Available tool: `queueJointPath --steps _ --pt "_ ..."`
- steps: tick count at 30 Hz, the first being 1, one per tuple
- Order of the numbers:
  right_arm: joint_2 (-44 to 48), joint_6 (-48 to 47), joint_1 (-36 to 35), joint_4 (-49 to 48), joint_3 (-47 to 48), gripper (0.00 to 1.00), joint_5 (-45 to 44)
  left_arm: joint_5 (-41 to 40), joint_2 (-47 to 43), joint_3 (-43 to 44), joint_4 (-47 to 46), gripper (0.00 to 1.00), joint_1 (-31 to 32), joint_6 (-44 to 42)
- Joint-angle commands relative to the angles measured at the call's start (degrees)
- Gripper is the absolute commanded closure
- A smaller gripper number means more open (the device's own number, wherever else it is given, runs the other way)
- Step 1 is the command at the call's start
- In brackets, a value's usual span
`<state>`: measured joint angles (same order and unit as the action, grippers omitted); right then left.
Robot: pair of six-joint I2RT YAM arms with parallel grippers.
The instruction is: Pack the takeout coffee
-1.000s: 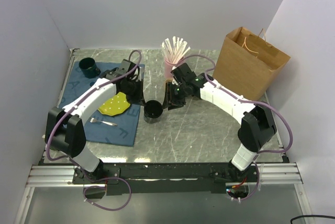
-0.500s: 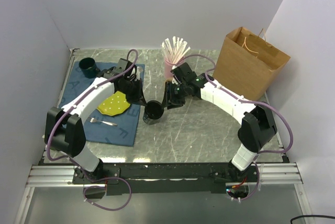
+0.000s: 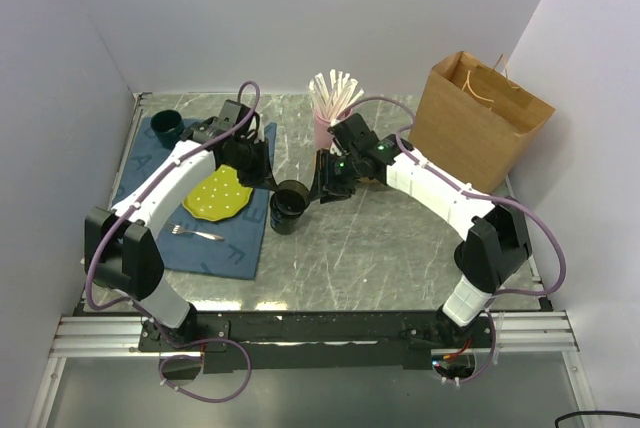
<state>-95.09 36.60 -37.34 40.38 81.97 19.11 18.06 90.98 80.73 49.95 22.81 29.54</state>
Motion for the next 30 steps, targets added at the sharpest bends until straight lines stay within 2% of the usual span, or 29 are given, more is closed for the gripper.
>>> queueJointPath --steps 1,9,20,30 --pt "4.8 1.0 0.4 0.8 3.8 0.54 -0.2 -1.3 -1.2 4.3 1.8 0.99 -0.3 -0.5" --pt "9.4 3.1 0.8 2.8 5.9 0.54 0.1 -0.5 -2.6 7.5 3.2 0.99 -0.3 -0.4" --pt "19.3 5.4 2.0 3.6 3.2 0.54 0.1 1.8 -5.3 10.2 0.8 0.99 -0.2 1.3" --pt "22.0 5.2 3.0 5.8 2.8 0.54 -1.2 2.8 -7.6 10.8 -0.7 0.99 -0.3 1.4"
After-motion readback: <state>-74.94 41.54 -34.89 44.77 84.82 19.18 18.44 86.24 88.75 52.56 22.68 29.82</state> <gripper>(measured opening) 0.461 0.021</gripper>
